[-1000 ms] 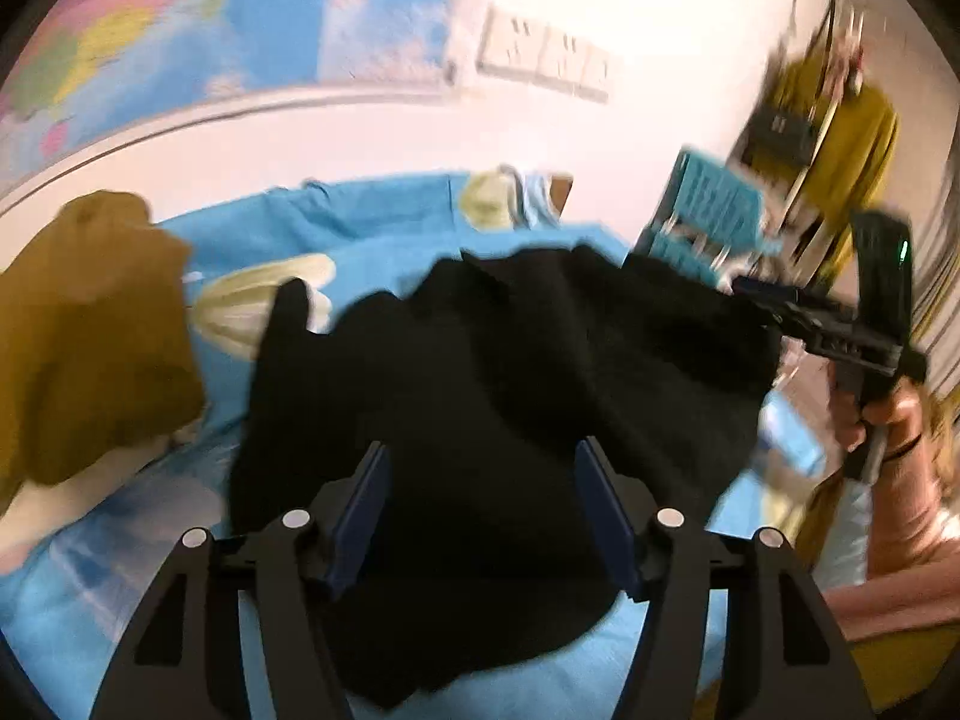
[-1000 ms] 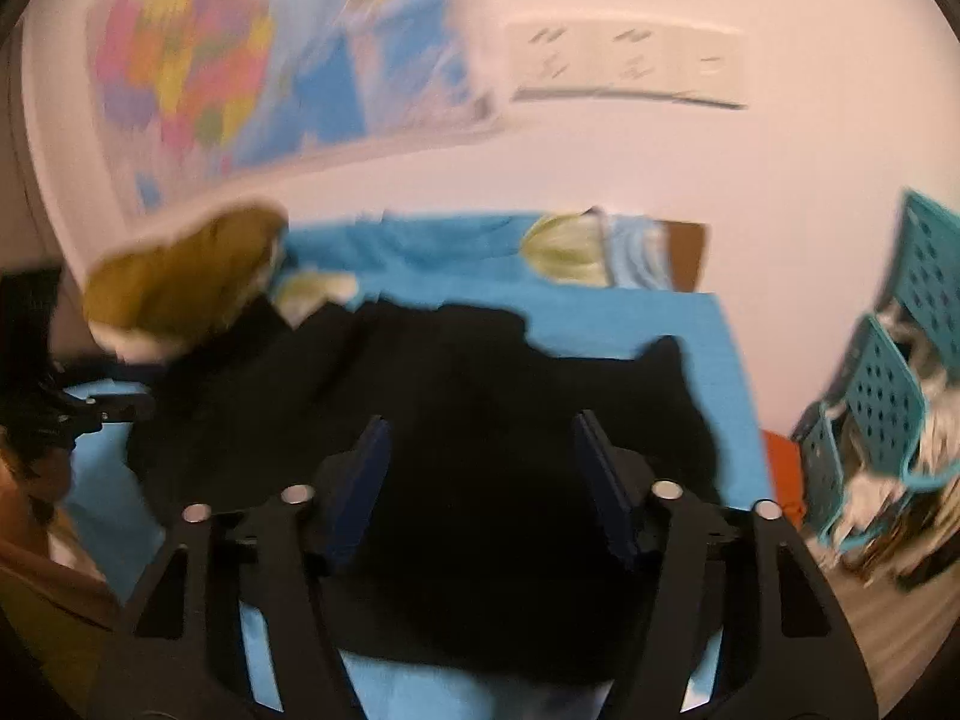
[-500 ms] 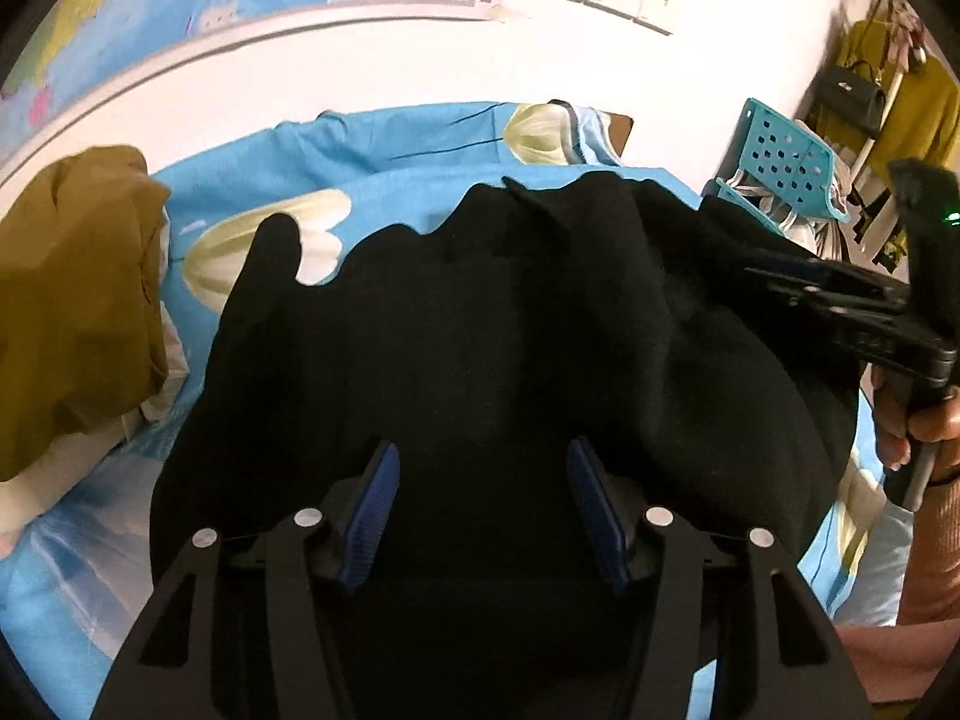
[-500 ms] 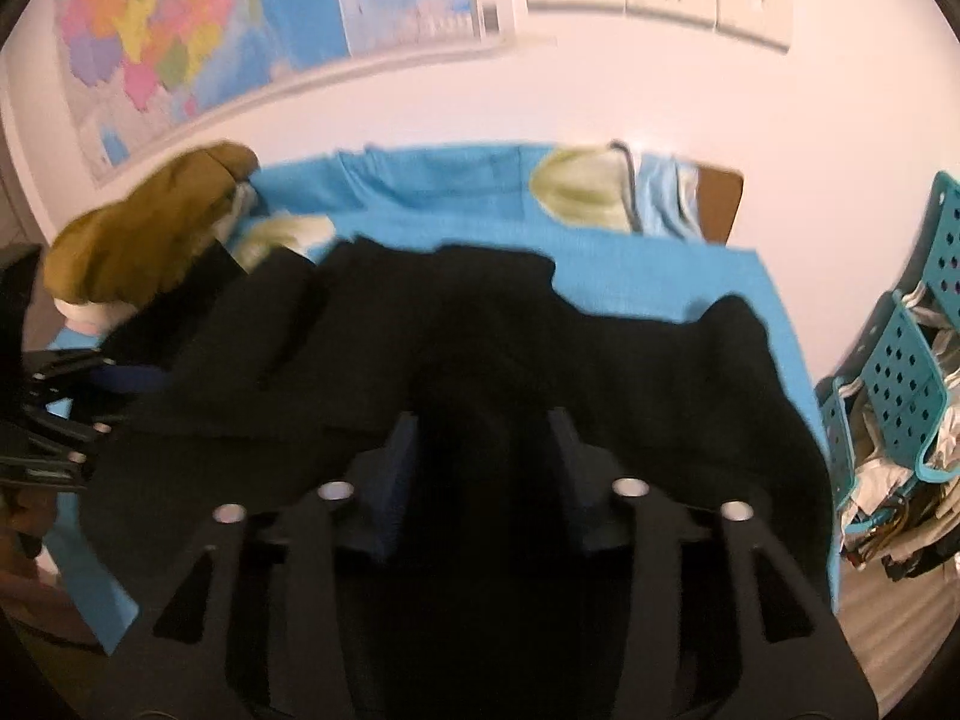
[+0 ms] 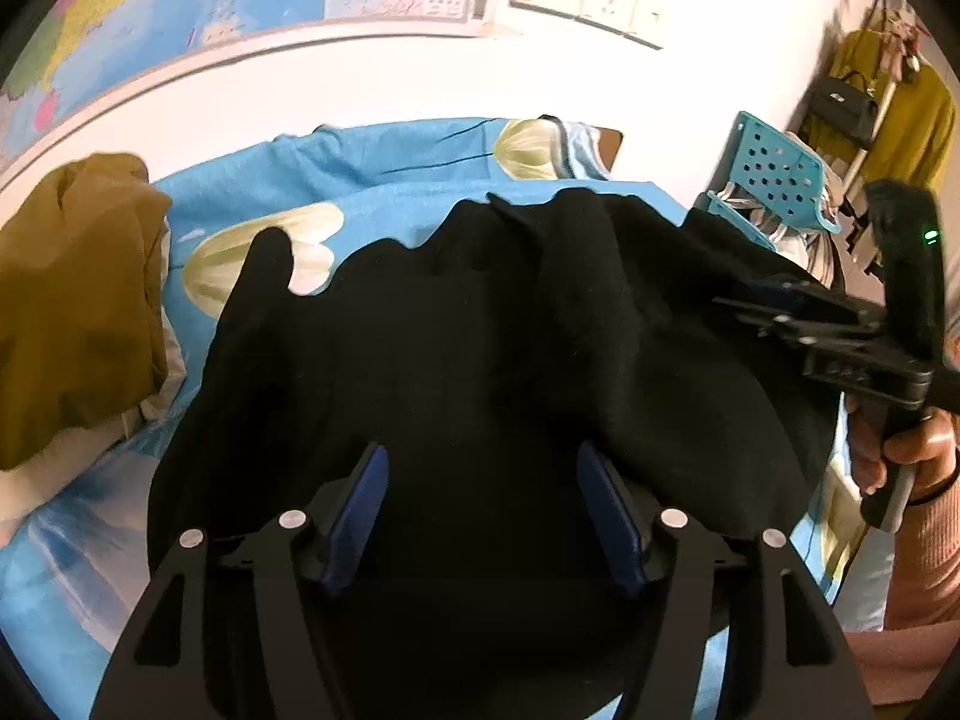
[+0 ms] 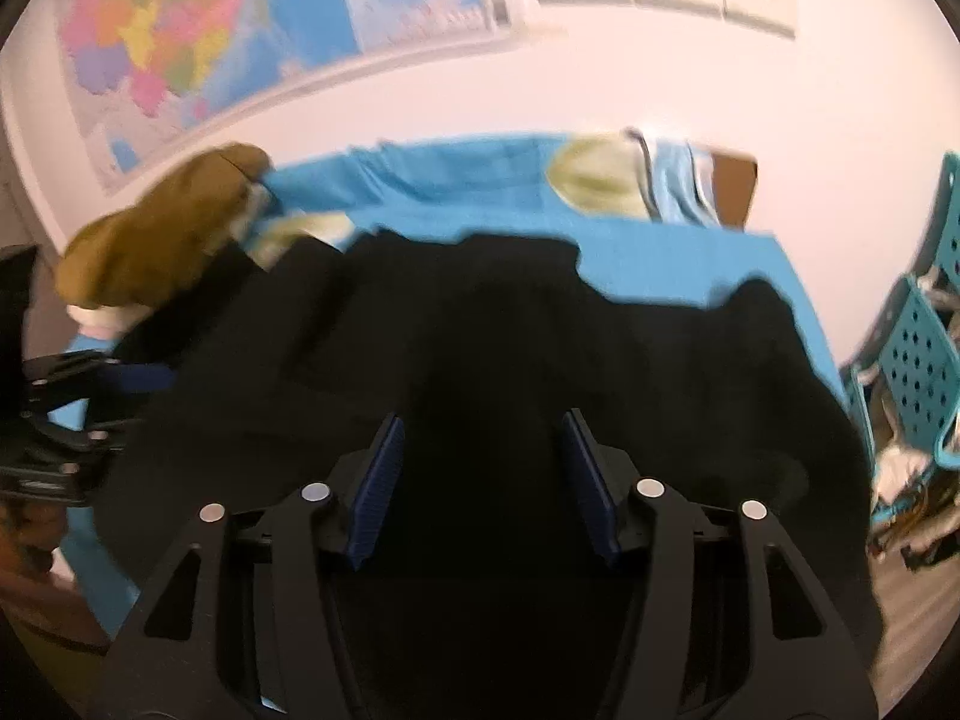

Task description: Fold large clothes

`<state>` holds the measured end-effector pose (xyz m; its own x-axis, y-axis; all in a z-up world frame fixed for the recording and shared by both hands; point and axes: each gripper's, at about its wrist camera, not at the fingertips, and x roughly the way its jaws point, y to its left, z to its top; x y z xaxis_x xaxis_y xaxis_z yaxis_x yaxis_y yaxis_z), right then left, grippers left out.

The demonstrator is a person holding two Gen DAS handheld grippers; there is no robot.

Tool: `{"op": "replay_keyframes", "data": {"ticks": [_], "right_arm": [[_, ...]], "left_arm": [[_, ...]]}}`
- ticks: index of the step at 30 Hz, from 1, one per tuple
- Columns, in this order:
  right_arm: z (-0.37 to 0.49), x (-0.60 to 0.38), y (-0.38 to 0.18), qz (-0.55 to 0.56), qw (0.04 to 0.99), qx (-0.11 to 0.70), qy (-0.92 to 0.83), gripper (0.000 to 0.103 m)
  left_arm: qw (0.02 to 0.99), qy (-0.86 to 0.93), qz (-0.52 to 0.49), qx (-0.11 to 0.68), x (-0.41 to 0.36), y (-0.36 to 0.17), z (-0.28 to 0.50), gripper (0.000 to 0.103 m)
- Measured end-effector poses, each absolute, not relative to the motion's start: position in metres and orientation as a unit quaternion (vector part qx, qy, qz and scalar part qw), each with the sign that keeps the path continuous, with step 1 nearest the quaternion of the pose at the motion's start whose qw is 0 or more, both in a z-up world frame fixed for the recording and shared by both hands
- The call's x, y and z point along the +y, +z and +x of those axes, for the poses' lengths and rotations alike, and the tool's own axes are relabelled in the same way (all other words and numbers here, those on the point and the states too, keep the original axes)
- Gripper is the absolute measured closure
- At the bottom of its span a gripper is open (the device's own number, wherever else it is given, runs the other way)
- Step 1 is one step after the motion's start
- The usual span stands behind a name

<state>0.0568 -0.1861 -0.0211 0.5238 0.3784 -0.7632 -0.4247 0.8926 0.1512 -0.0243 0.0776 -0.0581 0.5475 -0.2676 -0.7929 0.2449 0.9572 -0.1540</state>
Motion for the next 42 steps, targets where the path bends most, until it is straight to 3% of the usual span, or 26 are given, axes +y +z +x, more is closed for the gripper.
{"op": "replay_keyframes", "data": {"ticks": [6,13,16,20,24,25,27,28,30,32,40,42], "right_arm": [[0.062,-0.185,-0.035,-0.029,0.867,0.441,0.232,0.057],[0.057,-0.210,0.000,0.015,0.881,0.408,0.238,0.056],[0.069,-0.214,0.007,-0.030,0.900,0.395,0.183,0.057],[0.107,-0.236,-0.018,-0.013,0.872,0.464,0.156,0.052],[0.112,-0.220,-0.042,-0.082,0.854,0.488,0.158,0.049],[0.110,-0.217,-0.042,-0.093,0.855,0.485,0.158,0.053],[0.106,-0.213,-0.040,-0.110,0.857,0.475,0.166,0.101],[0.104,-0.214,-0.038,-0.116,0.860,0.472,0.155,0.101],[0.100,-0.229,-0.027,-0.090,0.875,0.450,0.156,0.101],[0.098,-0.252,-0.012,-0.049,0.892,0.428,0.138,0.101],[0.112,-0.270,-0.040,-0.033,0.880,0.462,0.107,0.101],[0.109,-0.268,-0.037,-0.041,0.882,0.458,0.106,0.097]], "left_arm": [[0.878,-0.142,-0.025,0.457,0.082,-0.066,-0.021,0.040],[0.889,-0.134,-0.029,0.436,0.088,-0.048,-0.017,0.039],[0.898,-0.126,-0.007,0.421,0.085,-0.039,-0.007,0.039],[0.880,-0.093,0.024,0.465,0.087,-0.057,0.021,0.039],[0.859,-0.092,0.044,0.502,0.087,-0.079,0.037,0.039],[0.859,-0.090,0.052,0.502,0.085,-0.080,0.038,0.042],[0.862,-0.084,0.058,0.497,0.084,-0.080,0.038,0.060],[0.863,-0.075,0.059,0.496,0.086,-0.081,0.039,0.075],[0.868,-0.064,0.035,0.491,0.099,-0.078,0.041,0.091],[0.873,-0.041,0.024,0.486,0.111,-0.075,0.042,0.101],[0.865,-0.049,-0.031,0.498,0.135,-0.079,0.044,0.101],[0.865,-0.049,-0.031,0.499,0.135,-0.078,0.044,0.101]]}}
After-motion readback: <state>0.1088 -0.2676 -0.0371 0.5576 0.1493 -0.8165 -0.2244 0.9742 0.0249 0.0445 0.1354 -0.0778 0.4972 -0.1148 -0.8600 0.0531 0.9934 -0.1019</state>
